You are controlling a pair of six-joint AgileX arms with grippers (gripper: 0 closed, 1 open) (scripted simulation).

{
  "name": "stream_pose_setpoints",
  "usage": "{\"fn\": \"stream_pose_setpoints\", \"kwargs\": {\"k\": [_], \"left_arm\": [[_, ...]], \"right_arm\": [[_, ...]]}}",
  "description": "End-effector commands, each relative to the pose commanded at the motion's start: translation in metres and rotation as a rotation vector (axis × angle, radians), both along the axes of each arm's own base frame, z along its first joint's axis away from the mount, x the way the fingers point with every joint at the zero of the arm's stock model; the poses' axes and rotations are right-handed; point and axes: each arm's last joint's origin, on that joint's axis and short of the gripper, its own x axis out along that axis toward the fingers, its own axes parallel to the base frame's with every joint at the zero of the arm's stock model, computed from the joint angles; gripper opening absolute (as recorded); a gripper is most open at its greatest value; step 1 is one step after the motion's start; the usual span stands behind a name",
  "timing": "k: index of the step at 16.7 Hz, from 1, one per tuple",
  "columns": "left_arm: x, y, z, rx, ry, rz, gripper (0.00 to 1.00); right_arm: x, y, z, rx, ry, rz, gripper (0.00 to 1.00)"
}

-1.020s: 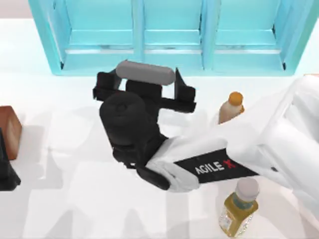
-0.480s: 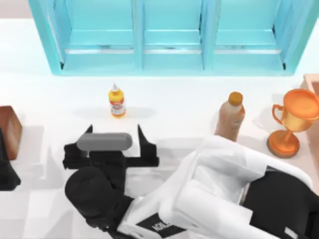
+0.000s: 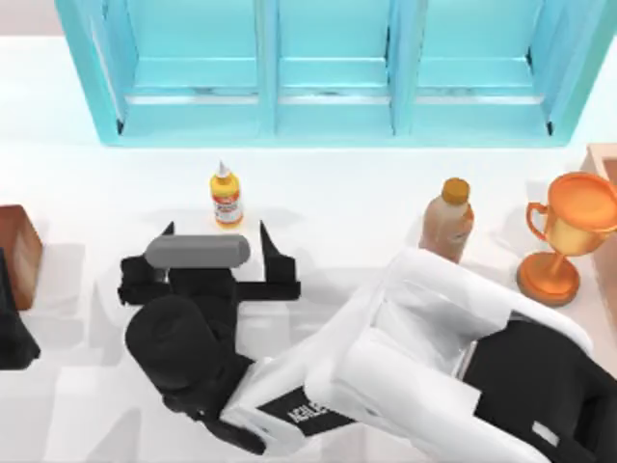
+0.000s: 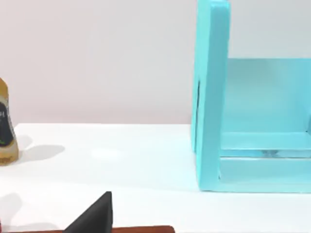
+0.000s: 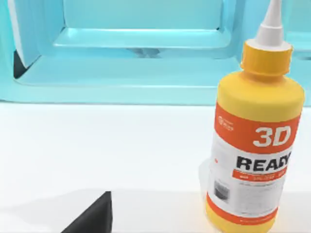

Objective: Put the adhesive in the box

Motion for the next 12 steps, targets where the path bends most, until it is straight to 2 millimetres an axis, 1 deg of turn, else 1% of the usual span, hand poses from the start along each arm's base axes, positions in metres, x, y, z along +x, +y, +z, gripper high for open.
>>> {"fn": "stream_pose_setpoints", "kwargs": {"k": [4,6,8,11,12], "left_arm": [[0.000,0.000,0.000,0.000,0.000,0.000,1.00],[0.000,0.000,0.000,0.000,0.000,0.000,1.00],[0.000,0.000,0.000,0.000,0.000,0.000,1.00],[0.000,0.000,0.000,0.000,0.000,0.000,1.00],[0.000,0.000,0.000,0.000,0.000,0.000,1.00]], "right_arm": [[0.045,0.000,-0.005,-0.001,0.000,0.000,1.00],[0.063,-0.003,-0.006,-0.001,-0.001,0.000,1.00],[0.071,-0.004,-0.007,-0.001,-0.001,0.000,1.00],[0.071,-0.004,-0.007,-0.001,-0.001,0.000,1.00],[0.071,-0.004,-0.007,-0.001,-0.001,0.000,0.92]]}}
